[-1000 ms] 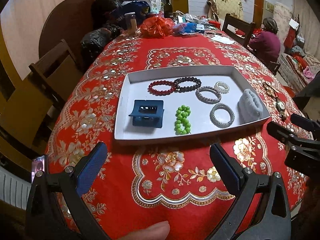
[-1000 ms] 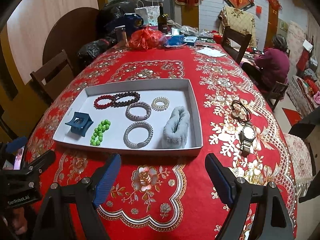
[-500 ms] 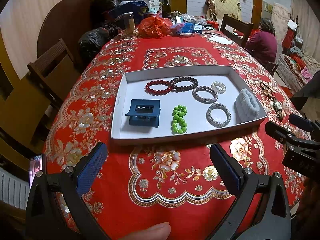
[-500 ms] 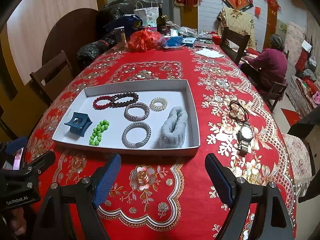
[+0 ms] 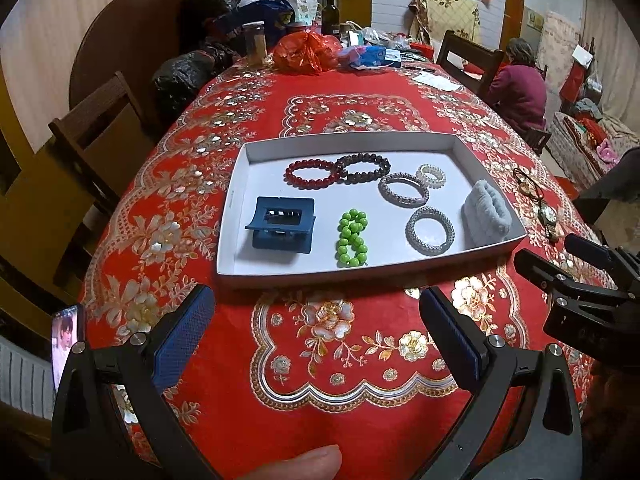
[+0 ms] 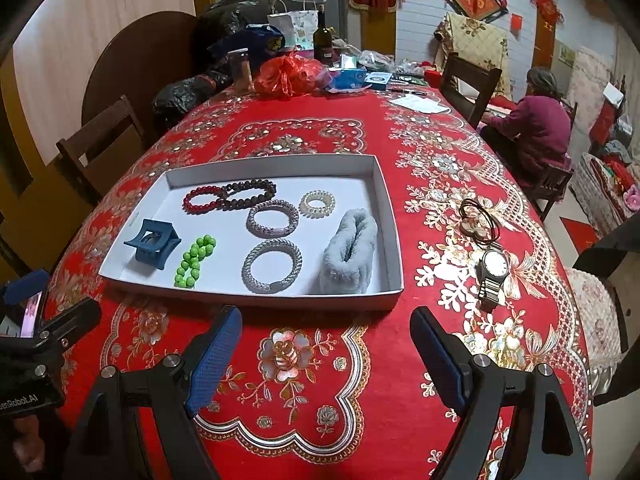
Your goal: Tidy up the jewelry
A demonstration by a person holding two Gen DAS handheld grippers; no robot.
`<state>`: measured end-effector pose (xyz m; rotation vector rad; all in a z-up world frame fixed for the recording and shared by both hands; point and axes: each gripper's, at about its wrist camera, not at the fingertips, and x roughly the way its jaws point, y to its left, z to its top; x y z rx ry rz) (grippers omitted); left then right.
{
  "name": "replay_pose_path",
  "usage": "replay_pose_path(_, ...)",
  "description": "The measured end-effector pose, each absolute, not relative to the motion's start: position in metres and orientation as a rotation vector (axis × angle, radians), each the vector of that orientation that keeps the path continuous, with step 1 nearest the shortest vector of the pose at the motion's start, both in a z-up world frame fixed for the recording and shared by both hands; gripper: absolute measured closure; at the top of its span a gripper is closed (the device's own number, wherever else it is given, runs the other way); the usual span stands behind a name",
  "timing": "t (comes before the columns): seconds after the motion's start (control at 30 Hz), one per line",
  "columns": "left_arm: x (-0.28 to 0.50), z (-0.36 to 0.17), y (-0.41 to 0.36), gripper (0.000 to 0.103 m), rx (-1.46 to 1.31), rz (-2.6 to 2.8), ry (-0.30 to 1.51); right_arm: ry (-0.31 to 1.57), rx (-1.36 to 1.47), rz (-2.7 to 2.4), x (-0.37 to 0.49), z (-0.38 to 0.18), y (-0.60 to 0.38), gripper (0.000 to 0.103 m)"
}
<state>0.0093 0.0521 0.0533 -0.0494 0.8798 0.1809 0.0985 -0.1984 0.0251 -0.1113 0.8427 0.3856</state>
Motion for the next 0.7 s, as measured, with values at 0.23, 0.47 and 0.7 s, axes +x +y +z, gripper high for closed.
replay_pose_path(0.23,0.0094,0.0529,0.0535,0.001,-0.059,0.18,0.881,0.84,-0.11,0.384,0.0987,0.0247,-0.1984,0.019)
replay_pose_path(0.47,0.0093,0.0526,0.0541,0.001,-0.061,0.179,0.88,0.842,-0.111,0.38,0.0989,0.0239,-0.198,0.019)
replay_pose_path(0.7,0.0096,0.0531,0.0539,0.001,-0.064,0.179,0.882,0.842,-0.112,0.382,0.099,0.0238,-0.1975,0.019)
